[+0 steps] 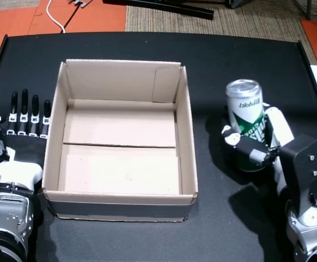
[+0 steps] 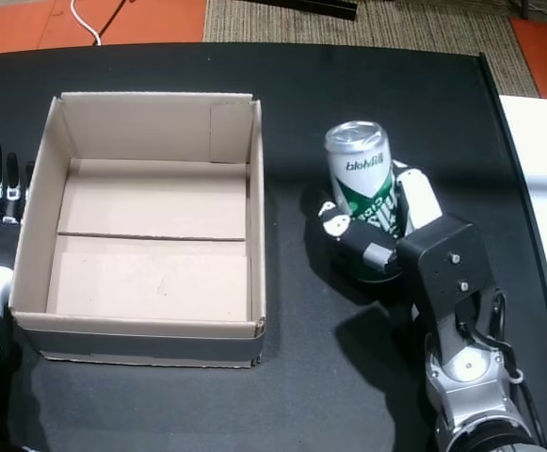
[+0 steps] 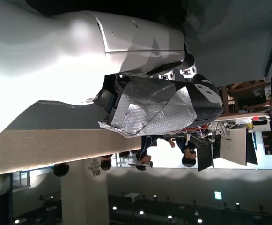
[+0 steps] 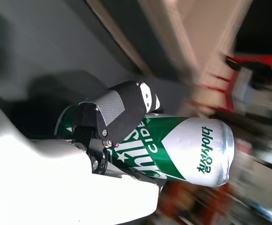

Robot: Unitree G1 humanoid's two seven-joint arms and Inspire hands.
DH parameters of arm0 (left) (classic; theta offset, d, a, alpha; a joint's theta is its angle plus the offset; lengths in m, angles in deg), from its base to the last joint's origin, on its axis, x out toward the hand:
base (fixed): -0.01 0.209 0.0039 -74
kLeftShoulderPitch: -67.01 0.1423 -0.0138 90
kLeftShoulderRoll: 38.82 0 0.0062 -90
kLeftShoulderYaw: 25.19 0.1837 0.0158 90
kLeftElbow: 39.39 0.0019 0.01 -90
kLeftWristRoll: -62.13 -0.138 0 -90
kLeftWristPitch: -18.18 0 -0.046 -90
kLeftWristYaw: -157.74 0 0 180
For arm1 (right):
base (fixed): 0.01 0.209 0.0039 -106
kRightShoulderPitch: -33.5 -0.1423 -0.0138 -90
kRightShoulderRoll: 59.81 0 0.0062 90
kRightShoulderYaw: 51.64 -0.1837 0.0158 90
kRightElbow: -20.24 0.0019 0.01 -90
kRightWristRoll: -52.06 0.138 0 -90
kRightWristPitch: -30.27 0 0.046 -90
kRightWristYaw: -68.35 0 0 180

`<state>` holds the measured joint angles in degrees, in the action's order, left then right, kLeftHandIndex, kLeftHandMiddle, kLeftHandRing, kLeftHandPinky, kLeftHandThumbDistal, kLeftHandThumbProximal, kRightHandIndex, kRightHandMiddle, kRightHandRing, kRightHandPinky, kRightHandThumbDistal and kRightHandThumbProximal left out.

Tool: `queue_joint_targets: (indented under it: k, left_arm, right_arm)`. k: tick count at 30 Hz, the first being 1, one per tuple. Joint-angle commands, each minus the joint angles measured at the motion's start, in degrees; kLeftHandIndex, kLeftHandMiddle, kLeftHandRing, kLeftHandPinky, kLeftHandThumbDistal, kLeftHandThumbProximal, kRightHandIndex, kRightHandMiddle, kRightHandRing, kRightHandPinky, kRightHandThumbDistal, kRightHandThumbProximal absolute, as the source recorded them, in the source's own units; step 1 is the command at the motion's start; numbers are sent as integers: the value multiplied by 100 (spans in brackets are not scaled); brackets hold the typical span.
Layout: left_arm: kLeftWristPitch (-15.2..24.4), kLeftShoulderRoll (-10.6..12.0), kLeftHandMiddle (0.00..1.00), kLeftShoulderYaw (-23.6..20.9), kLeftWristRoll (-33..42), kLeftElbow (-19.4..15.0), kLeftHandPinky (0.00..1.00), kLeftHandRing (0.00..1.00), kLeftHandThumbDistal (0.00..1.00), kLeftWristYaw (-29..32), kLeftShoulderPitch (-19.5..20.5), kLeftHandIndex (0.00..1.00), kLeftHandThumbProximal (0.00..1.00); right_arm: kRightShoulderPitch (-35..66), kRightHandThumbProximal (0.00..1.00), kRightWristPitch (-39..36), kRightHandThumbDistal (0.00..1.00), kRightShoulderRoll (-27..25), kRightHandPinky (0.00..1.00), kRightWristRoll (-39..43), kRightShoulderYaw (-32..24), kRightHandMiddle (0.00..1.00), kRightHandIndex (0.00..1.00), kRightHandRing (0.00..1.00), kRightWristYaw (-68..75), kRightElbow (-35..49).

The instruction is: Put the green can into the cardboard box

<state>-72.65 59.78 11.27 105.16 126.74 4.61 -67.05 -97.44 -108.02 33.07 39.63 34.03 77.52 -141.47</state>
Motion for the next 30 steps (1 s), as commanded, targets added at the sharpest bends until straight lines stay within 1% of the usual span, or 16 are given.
queue_joint_targets:
  k: [1, 2, 4, 5, 6, 7, 8, 12, 14, 17, 19, 20, 24, 27, 29, 30]
  left_arm:
    - [45, 66, 50, 49, -89, 120, 75, 61, 0, -256, 163, 49, 87]
    - [45, 74, 50, 49, -80, 120, 76, 61, 0, -252, 158, 49, 88]
    - [42, 87, 48, 42, -65, 122, 75, 60, 0, -267, 151, 49, 88]
    - [33, 91, 48, 37, -58, 123, 74, 60, 0, -274, 147, 48, 87]
    - [42, 98, 47, 40, -62, 124, 74, 59, 0, -304, 139, 47, 87]
    - [50, 106, 47, 44, -65, 122, 74, 60, 0, -297, 134, 47, 86]
    - [56, 114, 48, 46, -66, 121, 75, 61, 0, -263, 134, 48, 86]
    - [76, 147, 46, 29, -47, 122, 75, 59, 0, -182, 132, 46, 82]
    - [76, 155, 47, 28, -48, 124, 78, 60, 0, -209, 120, 47, 81]
    - [85, 173, 48, 31, -48, 122, 80, 62, 0, -306, 81, 47, 81]
    - [74, 185, 48, 12, -26, 126, 77, 61, 0, -301, 73, 47, 81]
    - [70, 192, 48, 3, -16, 127, 74, 61, 0, -296, 67, 46, 81]
    - [104, 215, 46, 17, -36, 123, 74, 59, 0, -229, 59, 43, 82]
    - [148, 233, 47, 29, -51, 121, 72, 60, 0, -147, 61, 43, 83]
    - [162, 248, 46, 13, -30, 122, 71, 58, 0, -177, 46, 41, 82]
    - [163, 255, 46, 6, -23, 124, 71, 58, 0, -184, 43, 41, 83]
  right_arm:
    - [-581, 0, -795, 0, -182, 48, -202, 49, 28, 20, 35, 537, 402]
    - [-717, 0, -1029, 0, -237, 46, -318, 68, 24, 18, 32, 778, 493]
    - [-1013, 0, -1315, 9, -456, 42, -1003, 215, 17, 14, 27, 1788, 803]
    - [-1159, 0, -1410, 10, -572, 40, -1364, 287, 16, 12, 26, 2275, 941]
    - [-1309, 0, -1390, 17, -704, 37, -1798, 375, 14, 10, 25, 2863, 1106]
    - [-1447, 0, -1367, 18, -814, 35, -2125, 444, 12, 8, 23, 3324, 1230]
    - [-1580, 0, -1368, 23, -910, 35, -2386, 503, 12, 7, 23, 3719, 1323]
    - [-2019, 0, -1267, 32, -1185, 33, -3168, 774, 9, 5, 24, 5102, 1436]
    - [-2206, 0, -1163, 28, -1293, 33, -3484, 936, 9, 5, 24, 5698, 1450]
    - [-2413, 0, -1143, 28, -1365, 33, -3667, 1144, 10, 6, 24, 6182, 1385]
    - [-2496, 0, -1104, 36, -1353, 32, -3729, 1289, 9, 5, 23, 6375, 1293]
    - [-2528, 0, -1070, 37, -1338, 32, -3746, 1361, 9, 5, 23, 6445, 1237]
    - [-2703, 0, -967, 30, -1155, 33, -3696, 1631, 9, 6, 23, 6485, 913]
    - [-2900, 0, -943, 24, -922, 35, -3507, 1790, 10, 9, 24, 6061, 546]
    - [-3031, 0, -1032, 23, -738, 36, -3266, 1816, 10, 8, 25, 5501, 307]
    - [-3105, 0, -1102, 26, -608, 36, -3105, 1815, 12, 10, 25, 5113, 186]
